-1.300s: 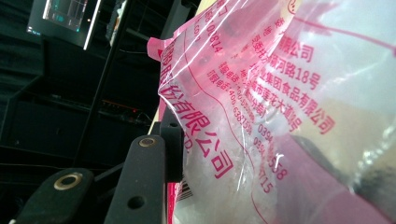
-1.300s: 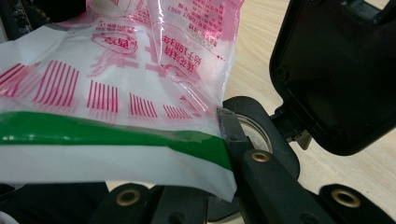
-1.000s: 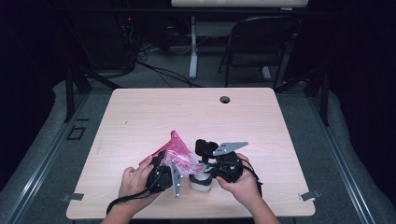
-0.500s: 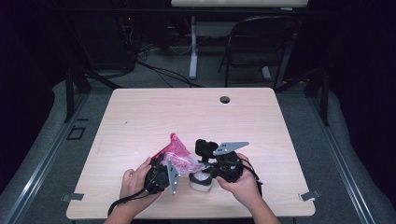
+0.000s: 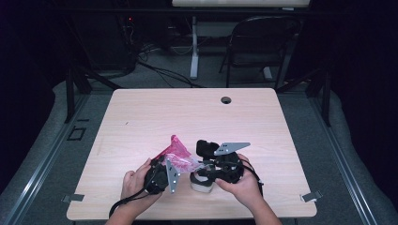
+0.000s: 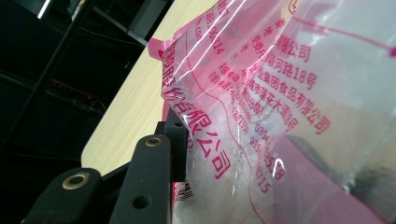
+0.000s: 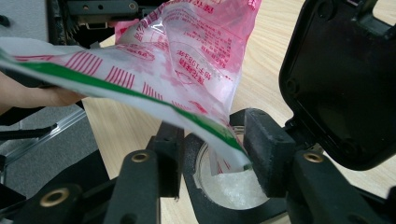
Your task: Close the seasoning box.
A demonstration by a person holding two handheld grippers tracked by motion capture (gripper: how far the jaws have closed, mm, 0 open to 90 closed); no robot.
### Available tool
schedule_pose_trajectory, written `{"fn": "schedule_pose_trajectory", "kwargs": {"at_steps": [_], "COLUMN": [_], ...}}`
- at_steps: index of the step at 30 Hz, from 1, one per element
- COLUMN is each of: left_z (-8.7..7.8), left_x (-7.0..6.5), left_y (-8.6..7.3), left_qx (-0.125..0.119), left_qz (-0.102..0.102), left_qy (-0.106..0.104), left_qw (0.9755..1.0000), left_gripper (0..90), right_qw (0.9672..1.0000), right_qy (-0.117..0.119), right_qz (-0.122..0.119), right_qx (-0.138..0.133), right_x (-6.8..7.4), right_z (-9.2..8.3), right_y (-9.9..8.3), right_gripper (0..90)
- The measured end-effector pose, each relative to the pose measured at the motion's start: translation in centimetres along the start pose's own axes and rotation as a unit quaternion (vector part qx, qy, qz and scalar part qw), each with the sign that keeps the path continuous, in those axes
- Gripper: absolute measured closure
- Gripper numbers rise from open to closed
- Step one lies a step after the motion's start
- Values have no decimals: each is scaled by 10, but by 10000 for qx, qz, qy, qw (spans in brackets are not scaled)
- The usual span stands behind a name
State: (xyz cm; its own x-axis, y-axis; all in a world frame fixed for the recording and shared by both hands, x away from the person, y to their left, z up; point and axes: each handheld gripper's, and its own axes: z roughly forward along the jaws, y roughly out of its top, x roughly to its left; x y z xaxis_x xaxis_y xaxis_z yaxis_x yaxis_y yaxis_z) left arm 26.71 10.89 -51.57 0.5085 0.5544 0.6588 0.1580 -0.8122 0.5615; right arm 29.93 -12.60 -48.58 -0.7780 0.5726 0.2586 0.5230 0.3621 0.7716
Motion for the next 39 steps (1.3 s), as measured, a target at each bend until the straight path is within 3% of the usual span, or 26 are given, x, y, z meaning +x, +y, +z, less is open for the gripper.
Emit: {"fn": "schedule_pose_trajectory", "kwargs": {"at_steps": [6, 12, 16, 22, 39], "left_z": [2, 5, 8, 11, 16], "left_x": [2, 3, 4, 4, 10], "left_y": [-5, -10, -14, -17, -26], "left_qx": [68, 96, 97, 93, 113], "left_qz": [-284, -604, -930, -1126, -1725], "left_qy": [-184, -409, -667, -814, -1248], "left_qw": [9994, 9973, 9934, 9903, 9770], "left_gripper": [692, 691, 691, 692, 692], "right_qw": [10000, 10000, 9999, 9998, 9997], "right_qy": [20, 34, 33, 24, 7], "right_qz": [39, 46, 53, 90, 98], "right_qx": [-66, -71, -82, -171, -234], "right_x": [-1, -1, -2, -2, -3], "right_z": [-1, -1, -1, -3, -6], "right_y": [0, 0, 0, 0, 1], "right_gripper": [519, 495, 492, 496, 497]}}
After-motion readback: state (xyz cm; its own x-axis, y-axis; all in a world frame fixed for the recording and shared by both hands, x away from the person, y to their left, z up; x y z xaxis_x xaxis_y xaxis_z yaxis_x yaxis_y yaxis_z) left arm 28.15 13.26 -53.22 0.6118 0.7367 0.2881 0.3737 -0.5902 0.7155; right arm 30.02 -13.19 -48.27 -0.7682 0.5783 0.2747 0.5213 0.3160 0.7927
